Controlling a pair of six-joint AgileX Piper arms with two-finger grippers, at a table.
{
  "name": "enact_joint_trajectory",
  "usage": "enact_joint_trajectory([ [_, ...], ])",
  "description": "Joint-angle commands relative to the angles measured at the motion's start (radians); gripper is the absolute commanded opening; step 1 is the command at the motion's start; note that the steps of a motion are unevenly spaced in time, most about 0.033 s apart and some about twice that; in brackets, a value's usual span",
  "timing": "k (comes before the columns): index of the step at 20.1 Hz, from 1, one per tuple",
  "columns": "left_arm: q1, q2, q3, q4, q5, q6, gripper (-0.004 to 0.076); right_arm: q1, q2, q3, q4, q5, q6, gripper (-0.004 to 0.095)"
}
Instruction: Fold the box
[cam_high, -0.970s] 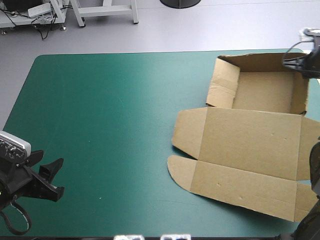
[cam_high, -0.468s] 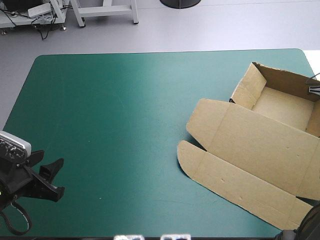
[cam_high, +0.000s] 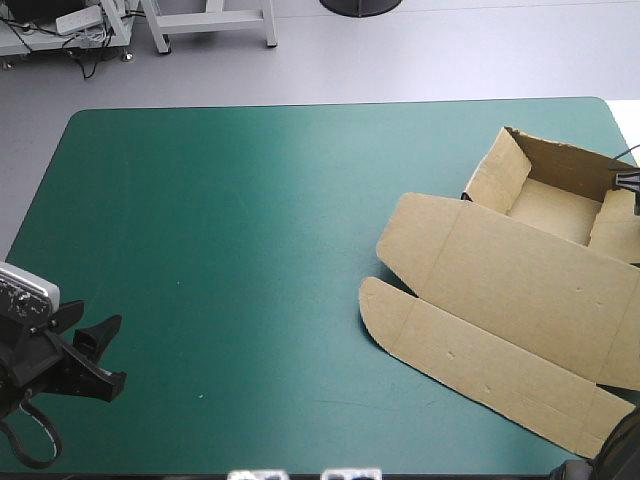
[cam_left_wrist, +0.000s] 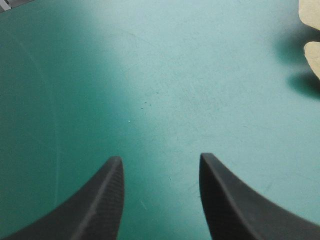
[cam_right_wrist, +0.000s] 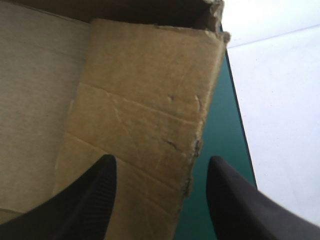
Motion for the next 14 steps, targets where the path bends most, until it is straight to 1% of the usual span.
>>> enact_joint_trajectory([
  [1, -0.001, 0.009, -0.020, -0.005, -0.012, -0.010, 0.0335, -0.004, -0.129, -0.028, 0.041, 0.013, -0.032, 0.0516],
  [4, -0.001, 0.009, -0.020, -0.005, -0.047, -0.006, 0.0335, -0.004, -0.233, -0.028, 0.069, 0.000, -0.030, 0.0508],
  [5, -0.001, 0.009, -0.020, -0.005, -0.050, -0.003, 0.0335, -0.004, -0.289, -0.028, 0.146, 0.007, -0.030, 0.0480],
  [6, -0.001, 0.009, -0.020, -0.003, -0.050, -0.003, 0.0334, -0.004, -0.311, -0.028, 0.190, 0.016, -0.030, 0.0463],
  [7, -0.001, 0.009, -0.020, -0.003, -0.048, 0.008, 0.0335, -0.004, -0.365, -0.028, 0.305, 0.020, -0.009, 0.0373],
  [8, -0.001, 0.009, -0.020, -0.003, -0.037, 0.019, 0.0334, -0.004, -0.393, -0.028, 0.356, 0.020, 0.001, 0.0294],
  [9, -0.001, 0.009, -0.020, 0.000, -0.016, 0.028, 0.0334, 0.013, -0.457, -0.028, 0.403, 0.020, -0.008, 0.0088],
  [10, -0.001, 0.009, -0.020, 0.009, -0.005, 0.028, 0.0330, 0.026, -0.485, -0.026, 0.391, 0.020, -0.011, 0.0006],
  [11, -0.001, 0.009, -0.020, 0.019, 0.005, 0.024, 0.0303, 0.066, -0.563, -0.005, 0.359, 0.020, -0.013, 0.0001],
  [12, -0.001, 0.007, -0.014, 0.019, 0.007, 0.024, 0.0260, 0.122, -0.637, 0.041, 0.342, 0.018, -0.028, -0.0001],
  [13, -0.001, 0.003, -0.002, 0.019, 0.005, 0.024, 0.0235, 0.156, -0.677, 0.077, 0.334, 0.015, -0.035, -0.0001],
  [14, -0.001, -0.011, 0.039, 0.017, -0.005, 0.024, 0.0190, 0.227, -0.752, 0.168, 0.310, 0.004, -0.038, -0.0001],
])
